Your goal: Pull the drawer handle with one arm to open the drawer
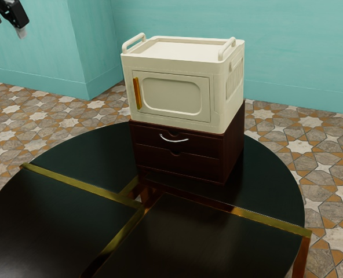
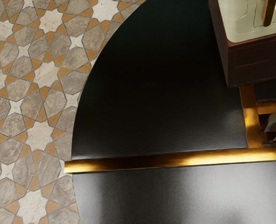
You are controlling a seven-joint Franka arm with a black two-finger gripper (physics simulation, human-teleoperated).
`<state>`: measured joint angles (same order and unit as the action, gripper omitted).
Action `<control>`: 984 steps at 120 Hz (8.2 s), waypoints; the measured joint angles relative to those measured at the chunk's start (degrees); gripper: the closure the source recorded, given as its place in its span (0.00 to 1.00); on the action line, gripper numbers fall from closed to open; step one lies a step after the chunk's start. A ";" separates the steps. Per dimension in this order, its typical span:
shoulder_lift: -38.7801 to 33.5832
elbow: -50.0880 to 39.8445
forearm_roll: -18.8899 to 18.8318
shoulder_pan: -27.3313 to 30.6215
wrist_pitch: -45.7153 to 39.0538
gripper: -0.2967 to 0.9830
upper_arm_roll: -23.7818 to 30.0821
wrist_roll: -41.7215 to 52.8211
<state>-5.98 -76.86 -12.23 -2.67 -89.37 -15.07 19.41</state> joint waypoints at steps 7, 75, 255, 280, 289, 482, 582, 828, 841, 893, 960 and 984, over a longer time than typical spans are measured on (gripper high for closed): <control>-0.04 0.02 0.05 0.27 -0.46 0.23 0.02 0.64; -5.05 -8.88 -2.66 -5.26 -0.69 0.23 9.12 20.19; 1.05 -41.23 -4.94 -8.71 -46.31 0.23 18.05 42.18; 4.94 -39.80 -5.04 -10.02 -48.75 0.23 18.05 42.72; 6.69 -38.17 -5.06 -10.92 -49.45 0.23 18.08 42.88; 26.29 -29.21 -8.33 -4.81 -57.65 0.23 17.17 42.50; 33.16 -23.85 -8.18 -3.22 -57.75 0.23 17.17 42.67; 26.61 -36.11 -7.68 -2.05 -58.78 0.23 18.62 42.64; 24.74 -38.70 -7.63 -2.12 -59.28 0.24 18.60 42.65; 16.05 -48.42 -7.64 -3.15 -61.18 0.27 18.50 42.67; 6.46 -60.18 -7.62 -7.03 -63.10 0.23 16.74 42.42; 4.08 -61.82 -7.59 -7.06 -64.04 0.26 16.59 42.27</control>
<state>-1.90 -138.68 -19.82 -9.73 -153.41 1.53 61.68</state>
